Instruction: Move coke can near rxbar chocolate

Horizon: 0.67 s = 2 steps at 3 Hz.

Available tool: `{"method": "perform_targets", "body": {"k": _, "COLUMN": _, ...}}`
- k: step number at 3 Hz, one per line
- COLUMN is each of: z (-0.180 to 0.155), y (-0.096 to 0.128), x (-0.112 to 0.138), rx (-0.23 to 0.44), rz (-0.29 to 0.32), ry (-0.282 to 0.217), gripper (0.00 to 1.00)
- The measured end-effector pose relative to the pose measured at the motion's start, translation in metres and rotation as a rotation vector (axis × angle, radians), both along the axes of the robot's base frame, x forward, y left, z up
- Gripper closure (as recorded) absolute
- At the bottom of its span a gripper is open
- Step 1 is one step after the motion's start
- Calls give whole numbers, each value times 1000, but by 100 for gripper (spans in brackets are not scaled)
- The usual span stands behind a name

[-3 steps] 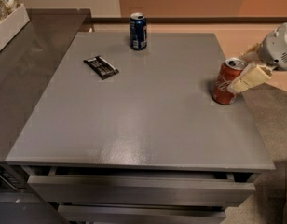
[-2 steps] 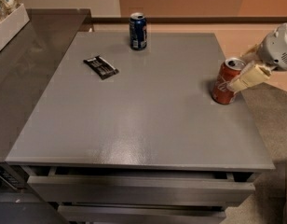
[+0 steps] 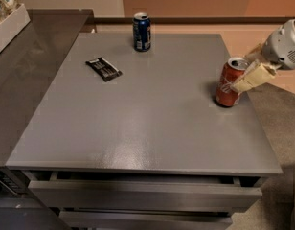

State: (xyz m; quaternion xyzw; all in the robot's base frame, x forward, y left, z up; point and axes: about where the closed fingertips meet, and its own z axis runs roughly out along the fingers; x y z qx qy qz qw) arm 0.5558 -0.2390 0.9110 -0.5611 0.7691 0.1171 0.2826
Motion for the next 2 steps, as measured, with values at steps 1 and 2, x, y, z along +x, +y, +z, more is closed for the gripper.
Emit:
{"method": "perform_targets", "body": {"k": 1, "z": 51, "y": 75, "x": 7, "rx": 39, "rz": 79, "ry": -16, "gripper": 100}}
{"method": "perform_targets", "body": {"k": 2, "z": 57, "y": 86, "x": 10, "rx": 44, "rz": 88, "ry": -17, "gripper": 100}}
